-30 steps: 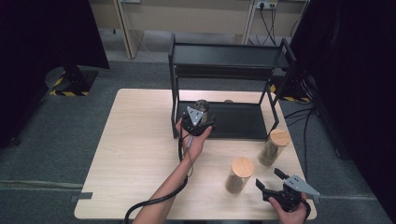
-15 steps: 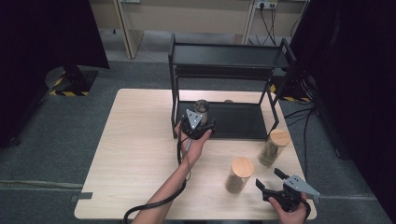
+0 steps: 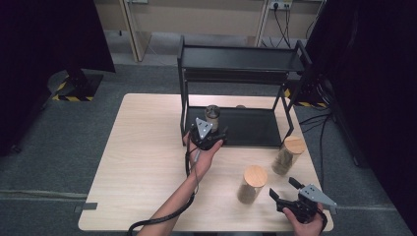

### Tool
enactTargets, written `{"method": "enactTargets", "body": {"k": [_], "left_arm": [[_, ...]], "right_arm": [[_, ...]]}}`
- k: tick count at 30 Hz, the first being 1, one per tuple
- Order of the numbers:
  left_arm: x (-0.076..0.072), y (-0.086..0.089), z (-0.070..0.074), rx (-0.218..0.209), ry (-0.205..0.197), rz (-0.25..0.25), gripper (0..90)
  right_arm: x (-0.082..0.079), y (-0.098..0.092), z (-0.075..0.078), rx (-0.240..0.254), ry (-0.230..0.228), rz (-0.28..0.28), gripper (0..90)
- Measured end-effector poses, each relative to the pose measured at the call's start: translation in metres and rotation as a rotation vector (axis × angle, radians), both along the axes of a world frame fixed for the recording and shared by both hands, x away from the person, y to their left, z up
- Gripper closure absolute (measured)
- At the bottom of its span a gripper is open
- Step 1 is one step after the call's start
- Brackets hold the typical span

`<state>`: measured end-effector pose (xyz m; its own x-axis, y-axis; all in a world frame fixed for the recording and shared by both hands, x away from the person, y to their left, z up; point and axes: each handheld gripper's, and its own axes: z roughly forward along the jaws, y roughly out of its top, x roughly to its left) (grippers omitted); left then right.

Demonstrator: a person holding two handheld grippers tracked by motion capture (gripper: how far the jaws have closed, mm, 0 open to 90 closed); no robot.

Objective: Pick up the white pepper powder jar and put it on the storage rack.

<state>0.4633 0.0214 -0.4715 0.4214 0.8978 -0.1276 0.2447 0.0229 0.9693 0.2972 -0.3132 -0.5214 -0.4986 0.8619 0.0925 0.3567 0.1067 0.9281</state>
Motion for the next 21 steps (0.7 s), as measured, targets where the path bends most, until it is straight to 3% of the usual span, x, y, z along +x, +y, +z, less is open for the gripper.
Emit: {"method": "enactTargets", "body": {"k": [21], "left_arm": [[-0.021,0.006,0.002,-0.014,0.014,-0.042,13.3]], "right_arm": [[0.0,0.0,0.0,-0.001,-0.001,0.0,6.6]]}}
